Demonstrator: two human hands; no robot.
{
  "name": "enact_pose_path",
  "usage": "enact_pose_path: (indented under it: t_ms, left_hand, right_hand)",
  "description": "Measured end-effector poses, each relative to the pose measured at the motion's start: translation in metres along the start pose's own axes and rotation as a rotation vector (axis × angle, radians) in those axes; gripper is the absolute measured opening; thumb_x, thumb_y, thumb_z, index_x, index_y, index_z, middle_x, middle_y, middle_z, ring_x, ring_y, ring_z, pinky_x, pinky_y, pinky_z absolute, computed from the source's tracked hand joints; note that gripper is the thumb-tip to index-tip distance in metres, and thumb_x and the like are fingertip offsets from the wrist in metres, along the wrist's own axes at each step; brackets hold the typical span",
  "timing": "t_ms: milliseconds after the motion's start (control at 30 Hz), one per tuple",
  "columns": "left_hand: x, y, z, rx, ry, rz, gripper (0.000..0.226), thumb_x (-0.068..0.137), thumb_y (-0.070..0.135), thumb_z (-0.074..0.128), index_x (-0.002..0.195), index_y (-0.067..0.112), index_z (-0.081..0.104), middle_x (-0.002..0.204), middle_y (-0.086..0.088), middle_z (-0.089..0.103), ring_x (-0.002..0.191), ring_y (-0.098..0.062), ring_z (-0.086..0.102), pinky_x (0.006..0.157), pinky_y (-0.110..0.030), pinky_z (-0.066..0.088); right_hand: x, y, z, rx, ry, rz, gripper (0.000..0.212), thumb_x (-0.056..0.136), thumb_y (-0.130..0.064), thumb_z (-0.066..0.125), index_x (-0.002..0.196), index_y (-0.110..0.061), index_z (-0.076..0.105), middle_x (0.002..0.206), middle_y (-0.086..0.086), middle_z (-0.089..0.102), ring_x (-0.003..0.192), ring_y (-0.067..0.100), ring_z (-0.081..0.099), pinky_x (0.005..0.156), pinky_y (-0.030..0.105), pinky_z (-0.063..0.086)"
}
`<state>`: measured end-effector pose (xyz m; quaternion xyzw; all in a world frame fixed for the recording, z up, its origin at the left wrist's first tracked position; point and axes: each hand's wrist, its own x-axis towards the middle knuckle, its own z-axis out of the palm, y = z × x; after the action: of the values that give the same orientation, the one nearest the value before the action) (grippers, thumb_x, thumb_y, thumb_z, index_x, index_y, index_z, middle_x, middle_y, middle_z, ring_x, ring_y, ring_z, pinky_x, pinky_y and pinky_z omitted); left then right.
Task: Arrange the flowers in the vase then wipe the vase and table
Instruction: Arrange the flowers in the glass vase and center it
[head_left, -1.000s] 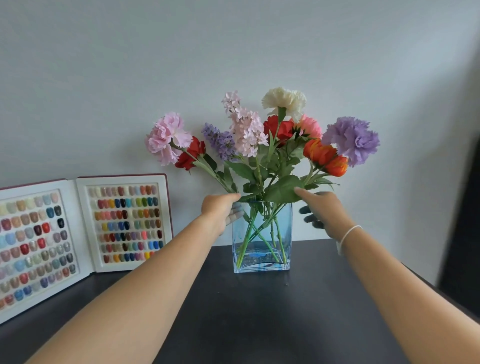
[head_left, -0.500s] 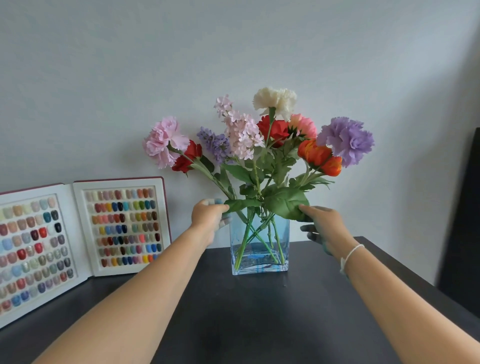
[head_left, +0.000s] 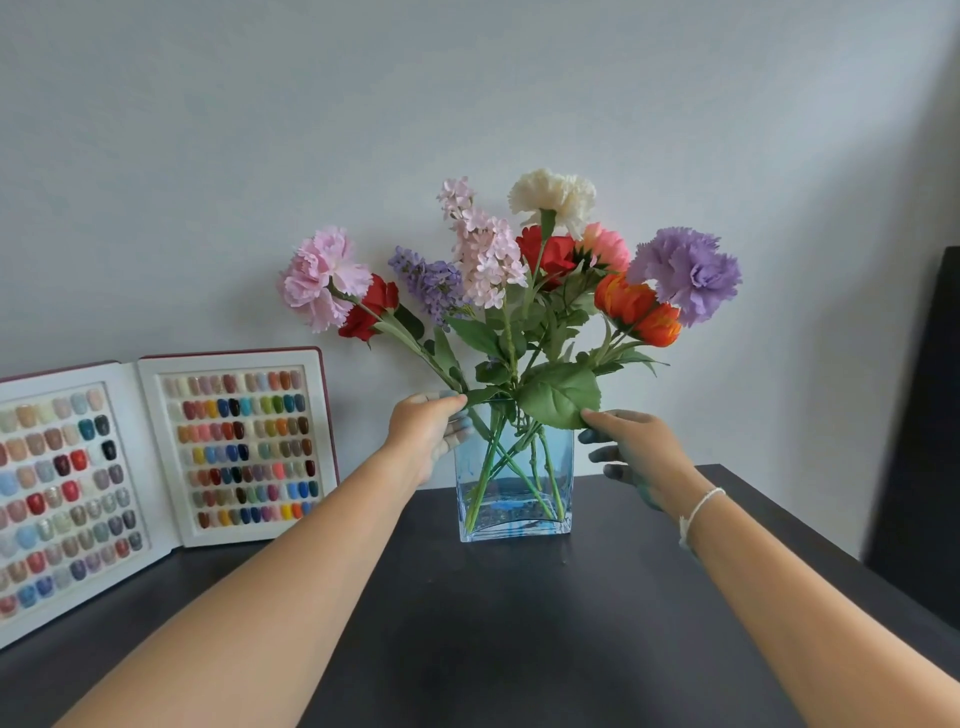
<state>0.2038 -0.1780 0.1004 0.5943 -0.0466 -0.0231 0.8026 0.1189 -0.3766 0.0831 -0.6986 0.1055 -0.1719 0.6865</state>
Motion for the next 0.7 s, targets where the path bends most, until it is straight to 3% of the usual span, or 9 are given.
enact_pose_path:
  t_ms: [100, 367, 700]
  left_hand:
    - [-0.004, 0.001, 0.0, -0.034, -0.001, 0.007, 0.01, 0.084, 0.007, 0.061, 0.078, 0.009, 0.054, 0.07, -0.009, 0.057, 0.062, -0.018, 0.057, 0.05, -0.02, 0.056]
    - [-0.024, 0.011, -0.012, -0.034, -0.006, 0.046, 0.015, 0.085, 0.018, 0.063, 0.078, 0.011, 0.052, 0.07, -0.007, 0.057, 0.061, -0.017, 0.058, 0.049, -0.02, 0.054]
    - [-0.087, -0.019, -0.024, 0.119, -0.011, 0.066, 0.005, 0.085, 0.02, 0.062, 0.084, 0.017, 0.058, 0.081, -0.004, 0.061, 0.071, -0.016, 0.06, 0.062, -0.026, 0.055]
  right_hand:
    - [-0.003, 0.001, 0.0, 0.014, -0.002, 0.006, 0.017, 0.08, -0.033, 0.065, 0.08, -0.016, 0.068, 0.058, -0.007, 0.067, 0.05, 0.012, 0.054, 0.039, 0.019, 0.042]
    - [-0.022, -0.004, -0.011, 0.009, 0.02, -0.031, 0.025, 0.079, -0.044, 0.062, 0.084, -0.021, 0.068, 0.071, -0.004, 0.066, 0.055, 0.014, 0.055, 0.045, 0.021, 0.043]
    - [-0.091, 0.009, -0.059, -0.241, 0.04, -0.079, 0.019, 0.08, -0.039, 0.062, 0.085, -0.022, 0.066, 0.078, -0.001, 0.068, 0.059, 0.014, 0.054, 0.05, 0.023, 0.045]
